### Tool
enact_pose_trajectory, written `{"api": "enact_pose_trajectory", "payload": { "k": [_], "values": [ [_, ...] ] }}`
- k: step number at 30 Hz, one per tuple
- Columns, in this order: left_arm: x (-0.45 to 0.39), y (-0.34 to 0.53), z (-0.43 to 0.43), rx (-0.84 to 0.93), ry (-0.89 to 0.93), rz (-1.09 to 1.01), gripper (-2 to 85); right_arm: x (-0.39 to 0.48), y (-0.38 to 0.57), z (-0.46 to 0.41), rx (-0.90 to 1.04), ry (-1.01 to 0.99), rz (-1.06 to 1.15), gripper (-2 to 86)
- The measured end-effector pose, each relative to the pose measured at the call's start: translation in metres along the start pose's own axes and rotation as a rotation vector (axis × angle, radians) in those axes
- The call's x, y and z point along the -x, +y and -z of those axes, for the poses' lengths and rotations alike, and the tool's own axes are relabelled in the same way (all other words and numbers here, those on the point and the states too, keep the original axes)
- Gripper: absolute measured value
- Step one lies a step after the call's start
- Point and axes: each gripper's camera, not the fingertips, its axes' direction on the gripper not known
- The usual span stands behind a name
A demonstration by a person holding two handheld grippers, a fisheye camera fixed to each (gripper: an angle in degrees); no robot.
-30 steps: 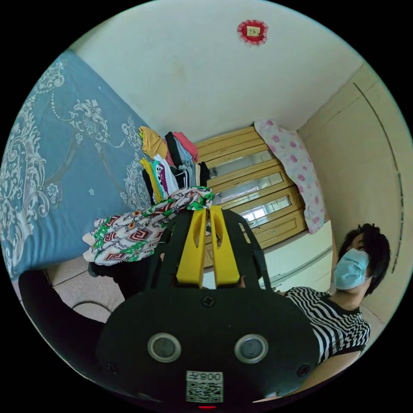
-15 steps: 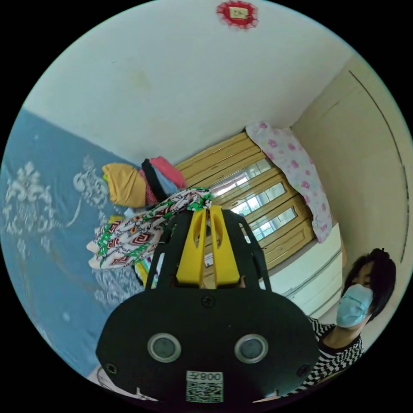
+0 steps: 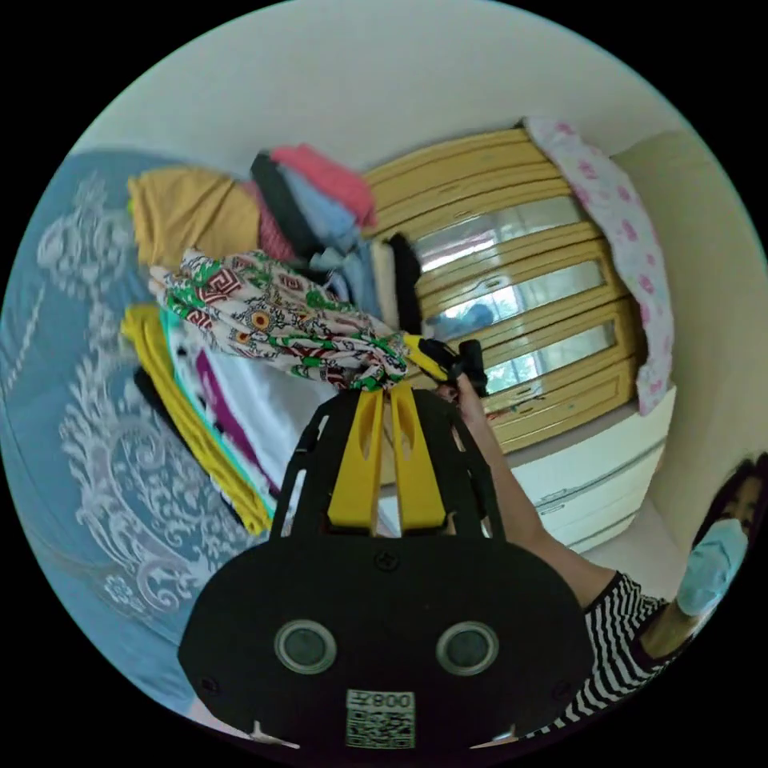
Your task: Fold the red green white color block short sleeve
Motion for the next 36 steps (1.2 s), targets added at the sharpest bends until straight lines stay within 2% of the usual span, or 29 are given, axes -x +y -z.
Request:
{"api": "enact_pose_trajectory", "payload": {
  "k": [2,5,12,15,19,27,36],
  "values": [
    [0.067,0.033,-0.043,0.112,-0.016,0.122,1.9,-0.044,0.006,-0.007,0.048,0.023,-0.082,0.8],
    [0.113,0.065,-0.060,0.131,0.022,0.158,1.7,-0.083,0.012,-0.003,0.065,0.033,-0.090,0.8],
    [0.165,0.096,-0.067,0.163,-0.017,0.078,1.6,-0.118,0.001,0.025,0.052,0.055,-0.013,0.7],
    [0.194,0.113,-0.074,0.201,-0.045,0.082,1.5,-0.145,-0.002,0.020,0.086,0.092,-0.056,0.8],
    [0.247,0.141,-0.078,0.217,-0.042,0.166,1.4,-0.188,-0.004,0.013,0.051,0.033,-0.148,0.9],
    [0.315,0.183,-0.046,0.197,0.025,0.249,1.2,-0.215,-0.013,0.008,0.001,-0.042,-0.175,0.8],
    [0.334,0.218,0.043,0.134,0.080,0.231,0.3,-0.177,-0.012,0.022,-0.158,0.078,-0.132,0.1]
  ]
}}
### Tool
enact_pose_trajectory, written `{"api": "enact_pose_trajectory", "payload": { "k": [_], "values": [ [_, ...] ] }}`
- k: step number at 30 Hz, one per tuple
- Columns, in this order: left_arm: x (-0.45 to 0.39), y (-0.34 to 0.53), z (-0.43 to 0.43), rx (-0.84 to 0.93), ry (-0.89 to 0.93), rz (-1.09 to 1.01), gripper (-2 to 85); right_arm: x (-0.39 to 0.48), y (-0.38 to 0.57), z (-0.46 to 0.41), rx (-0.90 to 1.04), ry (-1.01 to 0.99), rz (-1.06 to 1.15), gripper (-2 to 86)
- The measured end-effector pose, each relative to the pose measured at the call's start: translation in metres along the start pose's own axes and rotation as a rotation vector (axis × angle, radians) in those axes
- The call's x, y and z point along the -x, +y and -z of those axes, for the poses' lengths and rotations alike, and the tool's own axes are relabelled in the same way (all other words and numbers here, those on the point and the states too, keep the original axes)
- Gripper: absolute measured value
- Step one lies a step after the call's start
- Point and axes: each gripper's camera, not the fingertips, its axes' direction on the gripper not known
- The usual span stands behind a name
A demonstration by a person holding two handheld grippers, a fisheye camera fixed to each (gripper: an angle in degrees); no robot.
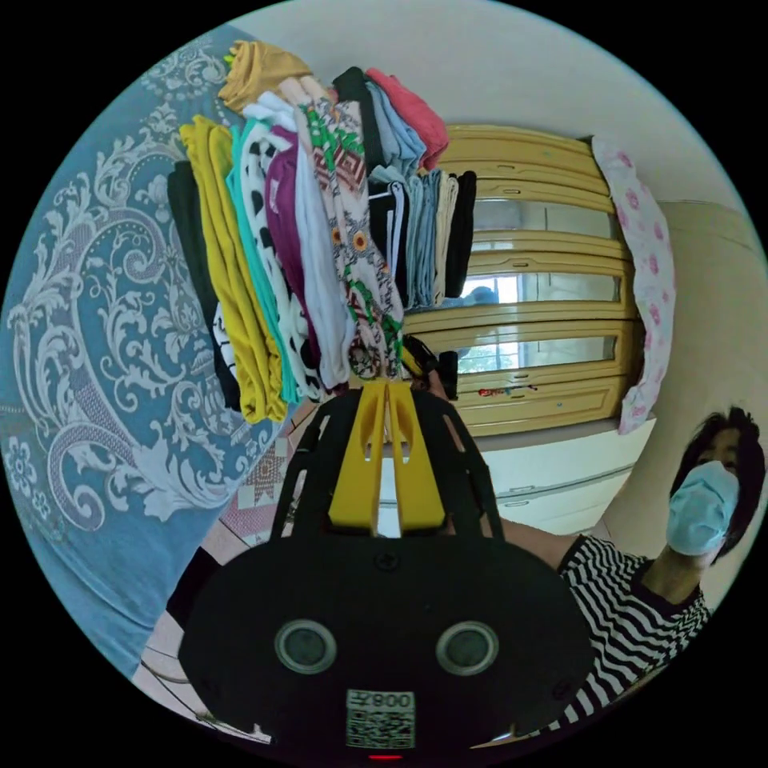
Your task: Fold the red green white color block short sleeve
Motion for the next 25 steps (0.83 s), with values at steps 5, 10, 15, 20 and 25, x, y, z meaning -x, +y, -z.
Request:
{"api": "enact_pose_trajectory", "payload": {
  "k": [5,10,15,20,25],
  "values": [
    [-0.026,-0.015,0.027,-0.035,-0.006,-0.127,0.2,0.058,0.000,-0.027,-0.003,-0.001,0.127,0.1],
    [-0.017,-0.020,0.022,0.073,-0.291,-0.166,0.1,0.077,-0.018,-0.092,0.146,0.173,0.077,0.0],
    [-0.010,0.000,0.055,0.056,-0.222,-0.133,0.2,0.095,-0.014,-0.105,0.074,0.089,0.038,0.0],
    [-0.024,0.033,0.118,0.054,-0.173,-0.224,0.7,0.156,-0.013,-0.107,-0.006,0.133,0.117,0.1],
    [-0.006,0.070,0.186,0.089,-0.306,-0.186,1.6,0.273,-0.039,-0.139,-0.052,0.115,0.344,0.4]
  ]
}}
